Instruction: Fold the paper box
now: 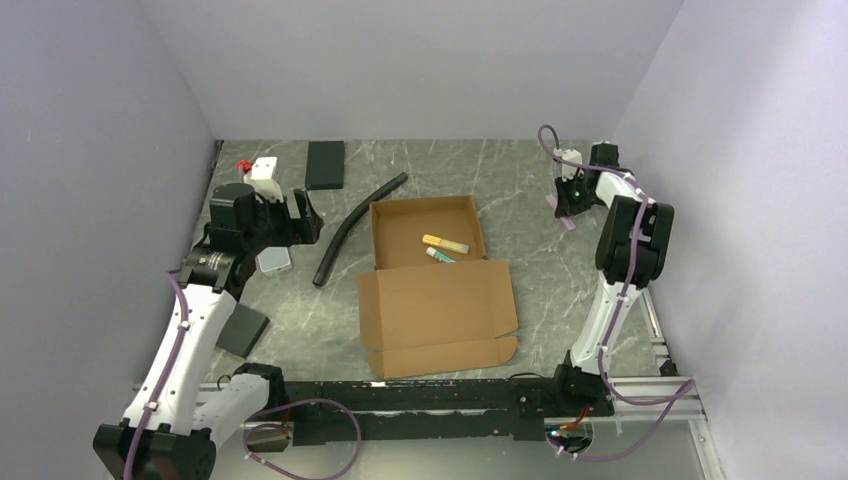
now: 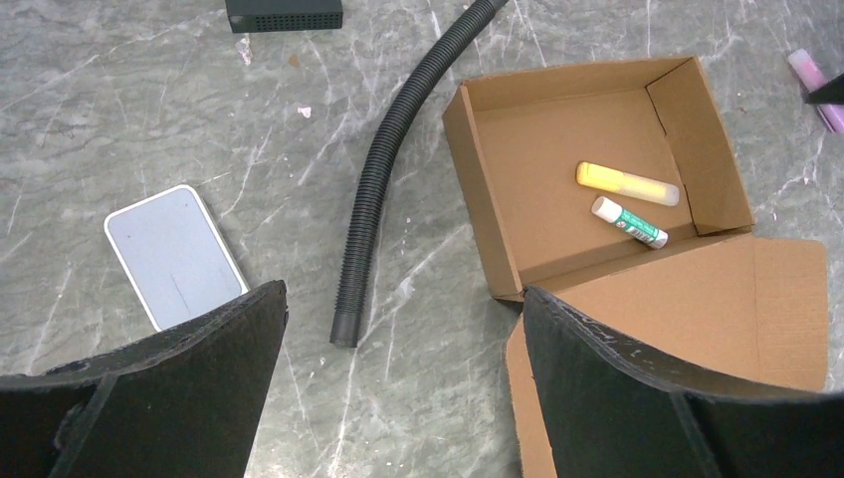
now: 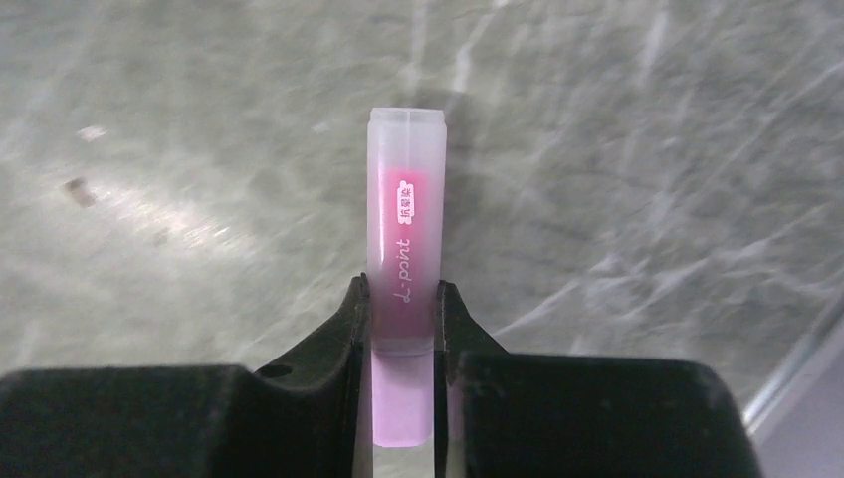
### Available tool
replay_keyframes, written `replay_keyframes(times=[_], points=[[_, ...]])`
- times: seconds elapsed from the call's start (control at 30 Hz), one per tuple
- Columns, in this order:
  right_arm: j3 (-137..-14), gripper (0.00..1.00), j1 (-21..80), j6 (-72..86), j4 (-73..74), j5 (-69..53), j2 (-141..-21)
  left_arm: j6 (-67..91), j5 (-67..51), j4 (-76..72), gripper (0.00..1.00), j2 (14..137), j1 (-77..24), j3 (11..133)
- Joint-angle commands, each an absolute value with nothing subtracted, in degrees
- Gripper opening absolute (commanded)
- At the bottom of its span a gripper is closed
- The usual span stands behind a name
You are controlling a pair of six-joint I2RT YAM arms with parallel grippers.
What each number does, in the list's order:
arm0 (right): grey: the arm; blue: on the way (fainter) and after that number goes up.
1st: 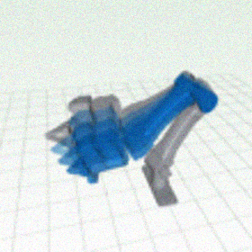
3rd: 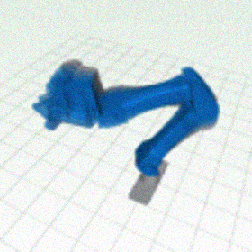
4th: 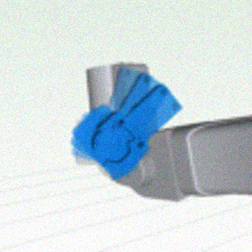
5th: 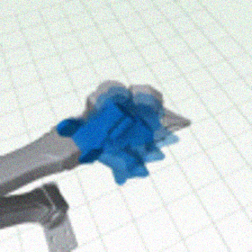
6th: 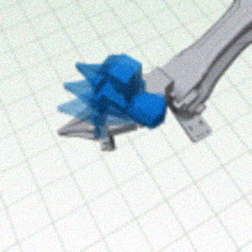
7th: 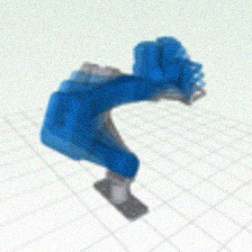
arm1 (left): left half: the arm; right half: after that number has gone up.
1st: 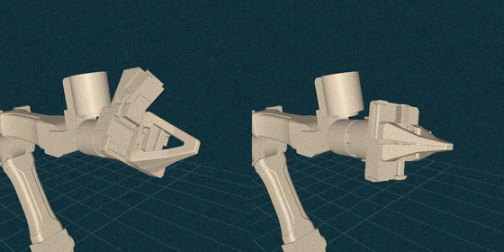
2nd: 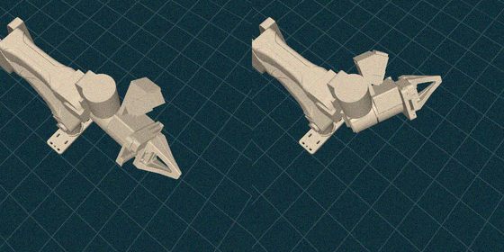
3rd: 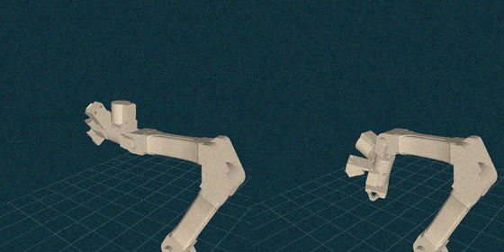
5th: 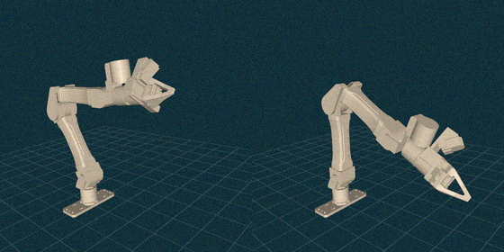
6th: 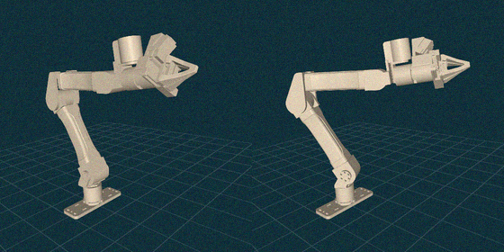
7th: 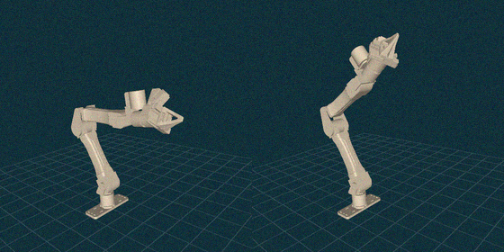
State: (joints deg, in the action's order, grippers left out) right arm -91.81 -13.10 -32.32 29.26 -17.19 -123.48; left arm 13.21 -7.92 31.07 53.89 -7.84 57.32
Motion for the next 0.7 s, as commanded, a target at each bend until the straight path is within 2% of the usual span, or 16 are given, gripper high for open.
replay_keyframes(times=[0.0, 0.1, 0.23, 0.43, 0.5, 0.67], points=[[-89.96, 0.0, -13.18, -33.52, 34.31, -30.37, -112.71, 13.16, -9.0, 29.06, 0.93, 52.93, -7.34, 57.11], [-88.97, 0.0, -12.62, -38.3, 40.26, -45.21, -106.25, 13.13, -9.28, 29.0, 0.93, 52.9, -7.12, 57.04], [-81.88, 0.0, -8.06, -44.82, 42.23, -54.33, -96.85, 13.41, -8.85, 29.08, 0.93, 53.0, -7.03, 57.13], [-70.3, 0.0, 4.48, -48.93, 36.69, -53.89, -87.11, 13.83, -8.96, 28.86, 0.94, 53.24, -6.7, 56.94], [-69.29, 0.01, 6.65, -48.65, 35.59, -52.97, -87.24, 14.3, -8.16, 29.02, 0.99, 53.28, -6.47, 56.95], [-68.67, 0.0, 11.15, -46.49, 33.32, -47.94, -90.58, 14.55, -9.19, 28.37, 1.0, 53.39, -5.88, 56.43]])
